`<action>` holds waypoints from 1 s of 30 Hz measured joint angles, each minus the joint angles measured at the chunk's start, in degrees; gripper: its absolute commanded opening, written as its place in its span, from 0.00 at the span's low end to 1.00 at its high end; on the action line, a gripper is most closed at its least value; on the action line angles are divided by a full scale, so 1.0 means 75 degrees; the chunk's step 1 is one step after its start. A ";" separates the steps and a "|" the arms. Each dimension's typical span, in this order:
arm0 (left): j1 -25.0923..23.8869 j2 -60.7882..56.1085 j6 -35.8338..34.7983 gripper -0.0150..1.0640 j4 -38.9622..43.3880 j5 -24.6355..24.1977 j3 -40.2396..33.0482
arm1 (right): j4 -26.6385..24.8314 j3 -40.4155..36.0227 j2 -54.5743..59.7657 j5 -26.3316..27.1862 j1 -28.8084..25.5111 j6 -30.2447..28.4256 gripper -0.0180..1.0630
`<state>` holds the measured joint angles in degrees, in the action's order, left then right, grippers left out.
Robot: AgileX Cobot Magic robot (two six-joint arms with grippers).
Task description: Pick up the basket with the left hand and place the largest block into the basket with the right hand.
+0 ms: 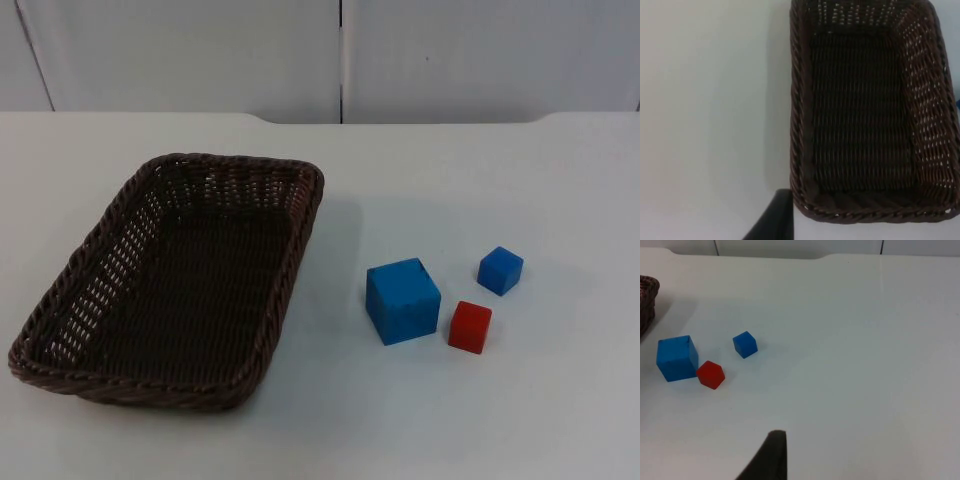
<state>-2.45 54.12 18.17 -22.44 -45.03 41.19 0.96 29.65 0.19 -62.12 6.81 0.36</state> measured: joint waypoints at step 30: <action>0.0000 0.3637 0.0697 0.99 -0.0393 0.0468 0.2123 | 0.0000 0.0000 0.0000 0.0000 0.0000 0.0000 0.99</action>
<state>-2.45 81.39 23.40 -25.39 -41.52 57.11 0.96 29.65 0.19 -62.12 6.81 0.36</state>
